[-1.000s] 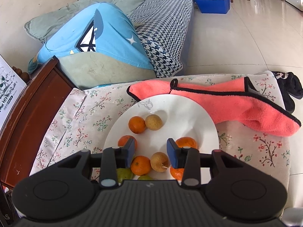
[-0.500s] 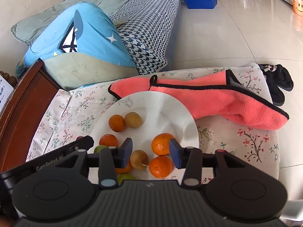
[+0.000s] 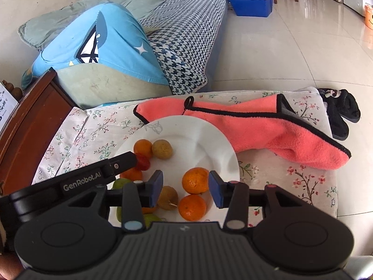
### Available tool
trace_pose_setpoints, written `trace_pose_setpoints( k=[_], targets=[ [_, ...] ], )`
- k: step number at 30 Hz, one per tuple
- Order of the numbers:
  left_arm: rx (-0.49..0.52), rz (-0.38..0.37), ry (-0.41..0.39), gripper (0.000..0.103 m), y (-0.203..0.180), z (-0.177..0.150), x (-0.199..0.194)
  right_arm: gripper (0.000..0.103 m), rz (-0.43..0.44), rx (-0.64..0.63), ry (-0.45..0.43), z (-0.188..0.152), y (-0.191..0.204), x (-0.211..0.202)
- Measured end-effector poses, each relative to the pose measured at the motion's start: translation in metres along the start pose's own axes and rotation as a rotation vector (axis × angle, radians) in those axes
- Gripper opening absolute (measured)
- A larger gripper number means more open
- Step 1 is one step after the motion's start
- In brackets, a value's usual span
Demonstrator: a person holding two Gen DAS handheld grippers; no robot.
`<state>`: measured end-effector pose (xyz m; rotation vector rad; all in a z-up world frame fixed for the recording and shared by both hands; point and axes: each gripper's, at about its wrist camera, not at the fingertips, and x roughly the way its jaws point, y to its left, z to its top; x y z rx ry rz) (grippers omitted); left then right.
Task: Organize fruits
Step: 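Withdraw both open tools from the plate back over the remaining fruits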
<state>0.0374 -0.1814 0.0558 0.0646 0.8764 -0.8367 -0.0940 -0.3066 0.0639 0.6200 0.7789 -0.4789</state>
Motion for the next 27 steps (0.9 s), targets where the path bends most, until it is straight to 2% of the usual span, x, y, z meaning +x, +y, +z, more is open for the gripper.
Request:
trace_pose_setpoints(
  k=[2, 7, 10, 17, 23, 27],
  targets=[
    [-0.003, 0.015, -0.017, 0.05, 0.001, 0.002, -0.008, 0.045, 0.003, -0.007, -0.005, 0.0, 0.002, -0.002],
    [-0.009, 0.046, -0.045, 0.053, 0.006, 0.005, -0.034, 0.045, 0.02, -0.009, -0.004, -0.003, 0.004, -0.006],
    [0.018, 0.111, -0.046, 0.062, 0.013, 0.002, -0.052, 0.045, 0.045, -0.021, 0.0, -0.006, 0.009, -0.012],
    [0.005, 0.198, -0.009, 0.063, 0.045, -0.019, -0.084, 0.046, 0.125, -0.132, 0.026, -0.027, 0.037, -0.023],
    [-0.018, 0.265, 0.022, 0.064, 0.066, -0.029, -0.097, 0.045, 0.205, -0.247, 0.081, -0.053, 0.065, -0.02],
    [-0.06, 0.279, 0.032, 0.065, 0.081, -0.03, -0.102, 0.043, 0.24, -0.301, 0.109, -0.066, 0.082, -0.012]
  ],
)
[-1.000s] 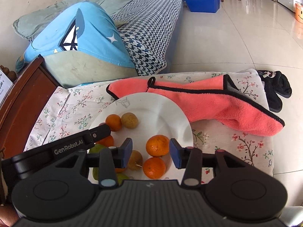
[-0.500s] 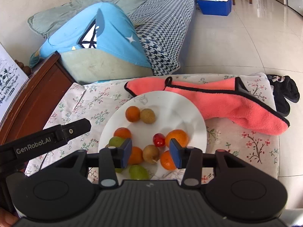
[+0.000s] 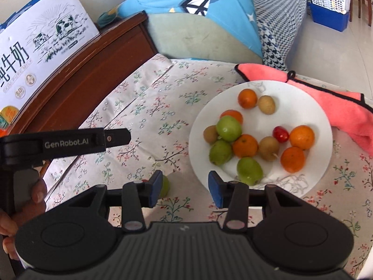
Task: Organize fruits
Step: 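Withdraw both open tools from the plate back over the remaining fruits, then close the left tool on the last red tomato while the right tool closes on a green fruit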
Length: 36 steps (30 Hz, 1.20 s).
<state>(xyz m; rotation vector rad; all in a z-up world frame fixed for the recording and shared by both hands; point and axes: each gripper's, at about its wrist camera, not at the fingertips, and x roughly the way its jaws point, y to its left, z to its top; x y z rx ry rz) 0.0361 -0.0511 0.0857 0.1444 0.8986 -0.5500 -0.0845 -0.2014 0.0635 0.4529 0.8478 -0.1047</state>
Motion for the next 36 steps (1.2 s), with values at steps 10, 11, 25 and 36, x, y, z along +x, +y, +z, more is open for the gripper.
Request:
trace_pose_setpoints(
  k=[10, 11, 25, 36],
  targets=[
    [-0.007, 0.061, 0.044, 0.07, 0.02, -0.008, 0.005, 0.039, 0.048, 0.011, 0.067, -0.005, 0.019, 0.027],
    [-0.005, 0.067, 0.048, 0.07, 0.022, -0.009, 0.005, 0.039, 0.046, 0.017, 0.071, -0.006, 0.02, 0.029],
    [0.009, 0.111, 0.08, 0.071, 0.034, -0.019, 0.007, 0.039, 0.012, 0.092, 0.122, -0.009, 0.023, 0.055],
    [0.057, 0.096, 0.105, 0.071, 0.027, -0.029, 0.014, 0.029, 0.013, 0.103, 0.111, -0.008, 0.02, 0.054]
  ],
)
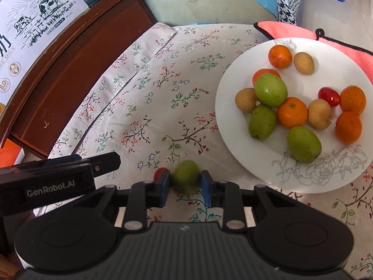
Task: Organize fruits
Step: 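Close the left tool on the last red tomato while the right tool closes on a green fruit, then carry the tomato with the left tool while the right tool carries the green fruit to the plate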
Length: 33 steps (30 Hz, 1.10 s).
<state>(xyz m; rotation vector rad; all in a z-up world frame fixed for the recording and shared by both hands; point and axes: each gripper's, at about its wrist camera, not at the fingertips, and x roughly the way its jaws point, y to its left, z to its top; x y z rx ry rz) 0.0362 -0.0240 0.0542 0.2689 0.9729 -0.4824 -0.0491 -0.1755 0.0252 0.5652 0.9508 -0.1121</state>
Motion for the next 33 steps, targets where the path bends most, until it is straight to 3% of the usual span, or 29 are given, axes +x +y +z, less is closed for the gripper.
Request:
trace_pose_setpoints(
  k=[10, 19, 27, 29, 33],
  targets=[
    [0.156, -0.081, 0.003, 0.068, -0.039, -0.021, 0.007, 0.029, 0.016, 0.071, -0.111, 0.017, -0.021, -0.039],
    [0.149, -0.101, -0.005, 0.057, -0.048, -0.027, 0.018, 0.029, 0.025, 0.094, -0.125, 0.022, -0.027, -0.046],
    [0.148, -0.113, -0.029, 0.031, -0.048, -0.028, 0.022, 0.029, 0.023, 0.108, -0.136, 0.022, -0.031, -0.051],
    [0.146, -0.124, -0.034, 0.019, -0.048, -0.027, 0.022, 0.029, 0.02, 0.113, -0.136, 0.022, -0.033, -0.052],
    [0.128, -0.145, -0.027, 0.017, -0.049, -0.027, 0.021, 0.029, 0.014, 0.127, -0.143, 0.023, -0.038, -0.055]
  ],
)
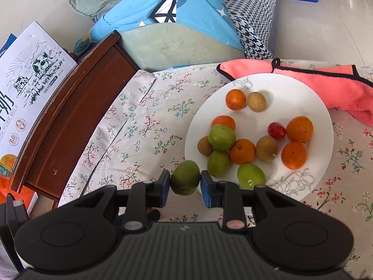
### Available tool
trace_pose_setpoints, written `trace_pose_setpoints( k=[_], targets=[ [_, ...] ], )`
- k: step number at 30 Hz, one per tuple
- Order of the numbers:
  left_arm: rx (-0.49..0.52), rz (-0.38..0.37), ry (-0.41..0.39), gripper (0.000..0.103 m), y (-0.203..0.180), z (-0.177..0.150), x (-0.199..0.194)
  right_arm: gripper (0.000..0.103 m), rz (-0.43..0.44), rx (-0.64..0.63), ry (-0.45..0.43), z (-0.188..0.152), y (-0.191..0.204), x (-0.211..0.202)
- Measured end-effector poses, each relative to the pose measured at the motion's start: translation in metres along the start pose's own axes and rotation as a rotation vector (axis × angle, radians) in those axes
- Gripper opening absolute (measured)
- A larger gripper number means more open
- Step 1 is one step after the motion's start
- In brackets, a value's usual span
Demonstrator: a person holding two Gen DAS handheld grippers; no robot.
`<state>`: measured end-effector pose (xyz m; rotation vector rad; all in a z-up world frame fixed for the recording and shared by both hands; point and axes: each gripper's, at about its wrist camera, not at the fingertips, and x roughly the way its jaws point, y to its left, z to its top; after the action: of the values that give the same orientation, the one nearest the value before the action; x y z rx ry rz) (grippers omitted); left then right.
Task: Organize fruits
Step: 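Carry the tomato with the left tool while the right tool carries the green fruit to the plate, then lower the tomato onto the plate and open the left tool while the right tool releases the green fruit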
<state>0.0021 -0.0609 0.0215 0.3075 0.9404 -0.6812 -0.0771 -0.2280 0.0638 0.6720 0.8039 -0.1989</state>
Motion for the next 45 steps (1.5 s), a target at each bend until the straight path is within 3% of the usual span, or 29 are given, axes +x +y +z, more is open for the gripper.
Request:
trace_pose_setpoints(
  k=[12, 23, 45],
  targets=[
    [-0.053, -0.045, -0.065, 0.017, -0.004, 0.017, -0.014, 0.029, 0.004, 0.057, -0.06, 0.018, -0.02, -0.024],
    [-0.111, -0.156, -0.156, 0.017, -0.036, 0.057, -0.016, 0.029, -0.03, 0.155, -0.149, 0.043, -0.057, -0.046],
    [-0.055, -0.196, -0.201, 0.017, -0.083, 0.085, 0.034, 0.028, -0.083, 0.248, -0.134, 0.056, -0.088, -0.008]
  ],
)
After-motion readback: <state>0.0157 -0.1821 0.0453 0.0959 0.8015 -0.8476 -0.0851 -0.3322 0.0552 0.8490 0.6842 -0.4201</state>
